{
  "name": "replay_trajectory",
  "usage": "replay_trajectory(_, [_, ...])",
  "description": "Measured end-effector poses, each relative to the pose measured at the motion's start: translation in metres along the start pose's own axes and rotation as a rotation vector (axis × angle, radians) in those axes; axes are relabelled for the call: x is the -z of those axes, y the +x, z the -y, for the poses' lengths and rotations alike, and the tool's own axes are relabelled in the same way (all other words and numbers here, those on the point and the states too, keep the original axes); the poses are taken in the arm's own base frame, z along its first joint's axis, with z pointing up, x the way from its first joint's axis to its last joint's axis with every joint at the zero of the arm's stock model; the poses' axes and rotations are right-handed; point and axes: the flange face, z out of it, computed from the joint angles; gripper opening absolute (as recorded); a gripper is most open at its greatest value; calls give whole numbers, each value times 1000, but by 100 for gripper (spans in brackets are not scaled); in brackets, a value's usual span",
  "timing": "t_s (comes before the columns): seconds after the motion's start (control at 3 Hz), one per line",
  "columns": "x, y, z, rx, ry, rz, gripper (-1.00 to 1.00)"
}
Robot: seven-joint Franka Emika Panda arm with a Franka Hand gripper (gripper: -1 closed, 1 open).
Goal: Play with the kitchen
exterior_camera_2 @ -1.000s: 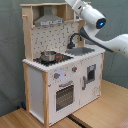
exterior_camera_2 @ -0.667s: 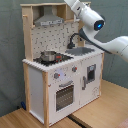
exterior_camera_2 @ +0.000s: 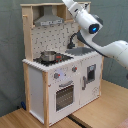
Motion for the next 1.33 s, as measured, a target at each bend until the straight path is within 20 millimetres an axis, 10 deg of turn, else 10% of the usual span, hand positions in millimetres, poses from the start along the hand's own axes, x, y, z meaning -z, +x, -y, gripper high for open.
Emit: replay_trajectory(1.33, [9,37,19,-342,26,200,100])
